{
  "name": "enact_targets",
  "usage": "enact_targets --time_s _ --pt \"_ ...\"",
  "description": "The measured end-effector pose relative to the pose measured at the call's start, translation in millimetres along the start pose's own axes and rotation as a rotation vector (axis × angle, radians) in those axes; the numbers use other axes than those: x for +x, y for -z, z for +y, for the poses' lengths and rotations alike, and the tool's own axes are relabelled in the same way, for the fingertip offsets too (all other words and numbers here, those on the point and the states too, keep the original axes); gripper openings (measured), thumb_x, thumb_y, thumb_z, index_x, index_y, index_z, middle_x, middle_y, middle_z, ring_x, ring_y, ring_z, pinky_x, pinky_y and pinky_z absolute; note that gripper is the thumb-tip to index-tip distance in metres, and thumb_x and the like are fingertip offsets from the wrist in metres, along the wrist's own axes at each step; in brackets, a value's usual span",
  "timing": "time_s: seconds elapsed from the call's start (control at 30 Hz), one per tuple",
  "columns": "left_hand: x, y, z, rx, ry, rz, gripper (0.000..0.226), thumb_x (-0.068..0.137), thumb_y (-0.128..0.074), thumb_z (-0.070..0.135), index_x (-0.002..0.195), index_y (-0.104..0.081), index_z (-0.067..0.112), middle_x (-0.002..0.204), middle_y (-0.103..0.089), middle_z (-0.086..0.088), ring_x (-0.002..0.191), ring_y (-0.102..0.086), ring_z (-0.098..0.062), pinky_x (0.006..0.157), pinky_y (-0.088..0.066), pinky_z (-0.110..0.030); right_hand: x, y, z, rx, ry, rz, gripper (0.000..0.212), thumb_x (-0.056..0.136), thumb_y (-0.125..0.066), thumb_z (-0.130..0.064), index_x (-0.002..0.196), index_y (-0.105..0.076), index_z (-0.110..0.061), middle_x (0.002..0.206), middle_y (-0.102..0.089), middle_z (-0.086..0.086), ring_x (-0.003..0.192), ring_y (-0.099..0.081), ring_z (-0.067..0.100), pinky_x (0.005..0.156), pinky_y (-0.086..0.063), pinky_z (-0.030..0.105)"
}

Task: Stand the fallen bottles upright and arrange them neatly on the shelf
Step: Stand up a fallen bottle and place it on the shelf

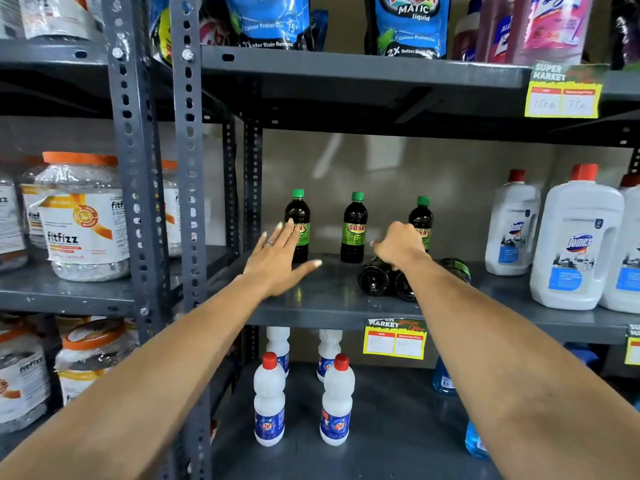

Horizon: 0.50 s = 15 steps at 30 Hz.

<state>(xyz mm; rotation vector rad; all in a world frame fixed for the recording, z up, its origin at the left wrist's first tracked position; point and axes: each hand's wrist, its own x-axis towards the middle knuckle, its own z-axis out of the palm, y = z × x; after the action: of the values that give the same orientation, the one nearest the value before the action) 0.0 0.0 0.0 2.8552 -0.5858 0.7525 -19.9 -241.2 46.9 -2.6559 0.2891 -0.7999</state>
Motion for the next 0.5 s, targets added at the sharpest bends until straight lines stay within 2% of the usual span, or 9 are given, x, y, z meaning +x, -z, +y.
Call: enact_targets --time_s 0.1,0.2,0.33,0.5 --pt "-18.1 -5.5 -10.8 -0.036 0.066 -0.241 0.1 0.081 -0.016 0.081 0.153 0.002 0.014 0.16 0.012 -0.002 0.147 0.008 -0.02 0.119 0.002 -0.044 5.7 -4.0 4.0 0.013 -0.069 -0.058 0.042 0.074 -0.075 -0.042 0.088 -0.062 -0.004 0.093 -0.072 0.017 0.082 -0.072 0.036 0.076 -0.06 0.042" --pt "-36.9 -8.8 -19.9 -0.132 0.123 -0.391 0.1 0.08 -0.016 0.082 0.153 -0.001 0.014 0.161 0.009 -0.003 0.147 0.008 -0.019 0.119 0.002 -0.044 8.5 -5.6 1.8 -0.017 -0.121 -0.119 0.054 0.069 -0.078 -0.05 0.093 -0.06 -0.005 0.095 -0.071 0.015 0.083 -0.072 0.034 0.076 -0.06 0.042" --pt "-49.6 -3.0 -27.7 -0.18 0.141 -0.44 0.112 0.071 -0.018 0.09 0.153 -0.006 0.015 0.162 0.001 -0.003 0.148 0.003 -0.02 0.119 0.001 -0.043 8.4 -0.6 -9.7 -0.109 -0.113 -0.198 0.068 0.064 -0.083 -0.053 0.105 -0.06 -0.004 0.101 -0.069 0.014 0.088 -0.073 0.032 0.079 -0.06 0.042" --pt "-60.0 -3.3 -46.1 -0.121 0.097 -0.501 0.134 0.051 -0.031 0.101 0.153 -0.004 0.017 0.162 0.0 0.001 0.147 0.004 -0.017 0.12 -0.001 -0.043 11.8 0.3 -17.5 -0.183 -0.174 -0.276 0.074 0.063 -0.084 -0.051 0.115 -0.063 -0.004 0.11 -0.069 0.013 0.093 -0.073 0.028 0.083 -0.059 0.038"
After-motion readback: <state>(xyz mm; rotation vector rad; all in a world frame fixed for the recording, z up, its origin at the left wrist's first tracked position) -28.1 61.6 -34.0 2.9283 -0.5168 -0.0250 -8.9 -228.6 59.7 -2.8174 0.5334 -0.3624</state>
